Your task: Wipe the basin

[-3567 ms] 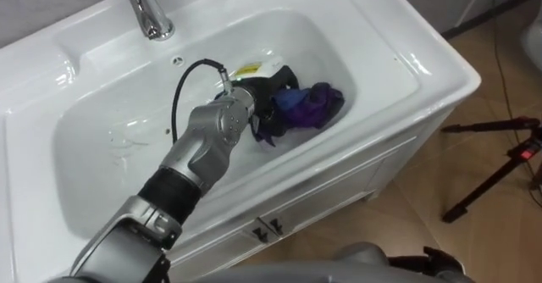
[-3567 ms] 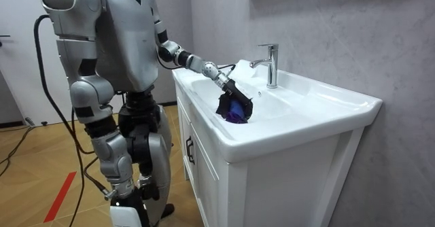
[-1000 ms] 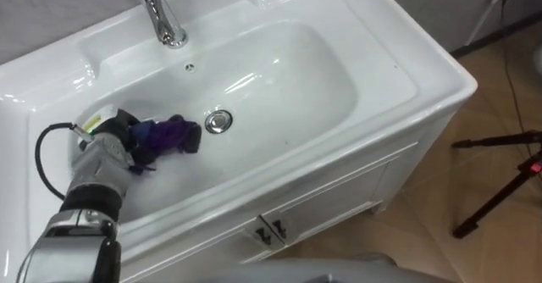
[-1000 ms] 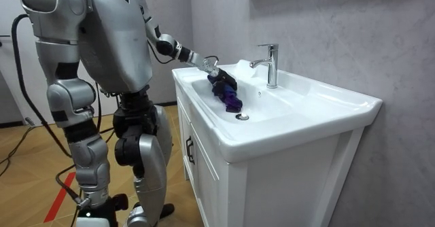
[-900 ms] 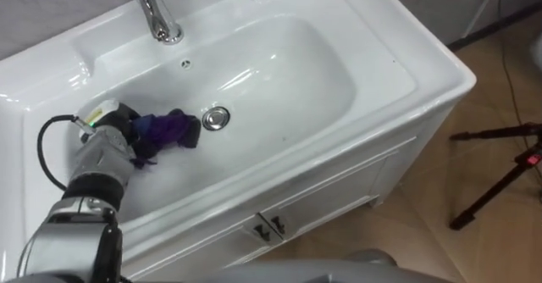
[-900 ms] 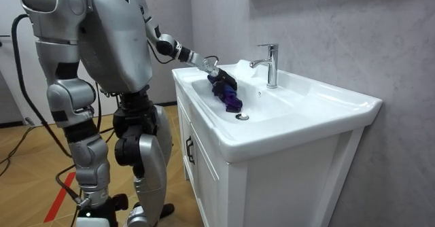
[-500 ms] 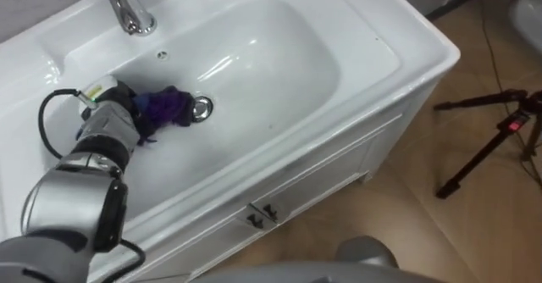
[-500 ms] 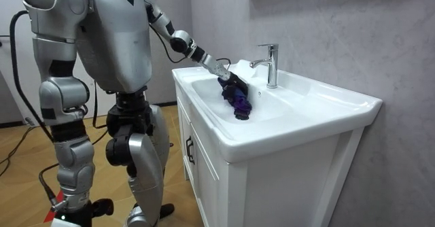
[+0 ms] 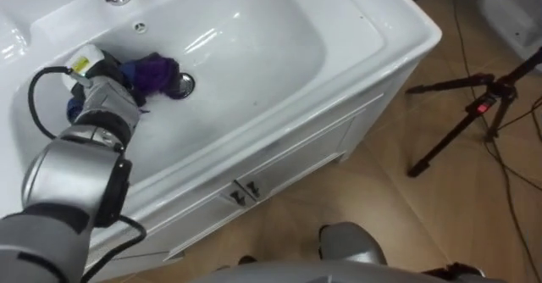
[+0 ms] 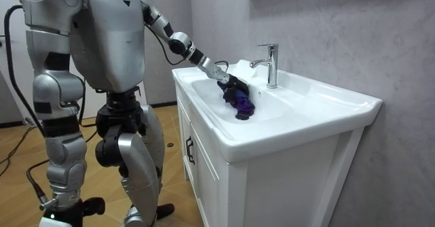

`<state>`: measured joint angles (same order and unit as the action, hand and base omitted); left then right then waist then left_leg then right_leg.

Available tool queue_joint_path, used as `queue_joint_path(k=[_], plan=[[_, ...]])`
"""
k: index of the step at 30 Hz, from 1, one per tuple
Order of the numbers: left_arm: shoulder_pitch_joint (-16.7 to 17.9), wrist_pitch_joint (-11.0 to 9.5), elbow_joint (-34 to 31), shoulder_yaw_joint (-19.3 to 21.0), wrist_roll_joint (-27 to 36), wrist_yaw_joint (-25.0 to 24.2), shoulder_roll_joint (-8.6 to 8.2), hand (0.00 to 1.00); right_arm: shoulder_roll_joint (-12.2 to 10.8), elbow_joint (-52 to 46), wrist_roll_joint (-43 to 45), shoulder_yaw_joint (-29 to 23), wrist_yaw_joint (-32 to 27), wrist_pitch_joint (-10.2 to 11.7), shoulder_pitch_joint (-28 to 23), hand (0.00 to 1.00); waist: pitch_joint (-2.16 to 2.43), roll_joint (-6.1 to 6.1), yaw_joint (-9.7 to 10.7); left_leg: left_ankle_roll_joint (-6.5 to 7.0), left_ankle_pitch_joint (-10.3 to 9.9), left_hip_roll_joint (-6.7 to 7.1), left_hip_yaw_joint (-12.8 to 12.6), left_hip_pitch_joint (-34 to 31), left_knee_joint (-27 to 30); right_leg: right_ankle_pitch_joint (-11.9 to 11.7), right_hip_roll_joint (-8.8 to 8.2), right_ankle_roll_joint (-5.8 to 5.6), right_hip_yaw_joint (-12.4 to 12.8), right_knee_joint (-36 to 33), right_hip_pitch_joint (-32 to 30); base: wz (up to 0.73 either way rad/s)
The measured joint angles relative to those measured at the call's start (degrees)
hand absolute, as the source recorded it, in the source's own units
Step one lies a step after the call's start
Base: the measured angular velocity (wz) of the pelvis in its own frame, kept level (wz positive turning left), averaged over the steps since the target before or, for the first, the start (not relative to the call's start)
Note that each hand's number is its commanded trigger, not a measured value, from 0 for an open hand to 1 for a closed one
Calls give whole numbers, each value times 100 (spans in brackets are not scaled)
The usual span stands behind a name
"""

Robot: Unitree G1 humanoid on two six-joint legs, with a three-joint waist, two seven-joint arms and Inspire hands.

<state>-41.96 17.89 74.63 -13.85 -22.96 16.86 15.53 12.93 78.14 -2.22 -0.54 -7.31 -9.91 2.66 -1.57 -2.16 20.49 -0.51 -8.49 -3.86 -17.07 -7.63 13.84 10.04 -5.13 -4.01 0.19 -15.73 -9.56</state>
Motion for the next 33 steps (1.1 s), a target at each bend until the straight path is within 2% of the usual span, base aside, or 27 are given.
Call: queue_joint_path(k=[1,3,6,9,11,18,21,25,33], plan=[[-62,0,-12,-59,53,-6,-54,100,-5,2,3,65,2,-3,39,0,14,-22,5,12,8,9,5,-32,-6,-22,-5,7,0,2,-29,8],[-222,-91,-75,-252,357,-34,-299,100,-12,55,-2,253,17,-15,144,0,14,-24,47,41,29,39,16,-115,-20,-81,-30,20,-5,5,-87,4],[-419,-354,-316,-205,688,-83,-753,100,-108,134,5,326,57,6,213,0,14,-26,139,47,30,60,-10,-172,-17,-102,-55,15,-3,-36,-138,-2],[-475,-517,-693,-265,894,-198,-989,100,-200,68,-21,359,106,52,238,0,2,-22,196,48,30,61,-38,-197,-28,-101,-58,15,-4,2,-174,-4],[-475,-545,-901,-305,978,-240,-1046,100,-227,71,-25,383,137,57,272,0,1,-24,251,48,29,61,-46,-194,-27,-99,-58,13,-5,14,-171,0],[-479,-571,-1435,-474,1280,-578,-1044,100,-231,112,-44,435,186,205,283,0,-17,-107,272,52,26,80,-7,-212,-52,-102,-72,5,-40,111,-142,5],[-478,-572,-1590,-602,1526,-645,-1038,100,-212,198,-41,434,101,229,276,0,-17,-219,271,52,26,86,4,-210,-68,-106,-77,-1,-64,115,-77,4],[-479,-572,-1677,-699,1599,-711,-1035,100,-196,198,-46,436,106,231,284,0,-23,-308,273,52,26,86,3,-211,-77,-106,-81,-1,-107,141,-52,5],[-479,-571,-2209,-1056,1584,-865,-1034,100,-175,190,-207,612,104,233,340,0,-25,-326,248,63,33,82,-3,-259,-42,-102,-102,-7,-212,144,-34,7]])
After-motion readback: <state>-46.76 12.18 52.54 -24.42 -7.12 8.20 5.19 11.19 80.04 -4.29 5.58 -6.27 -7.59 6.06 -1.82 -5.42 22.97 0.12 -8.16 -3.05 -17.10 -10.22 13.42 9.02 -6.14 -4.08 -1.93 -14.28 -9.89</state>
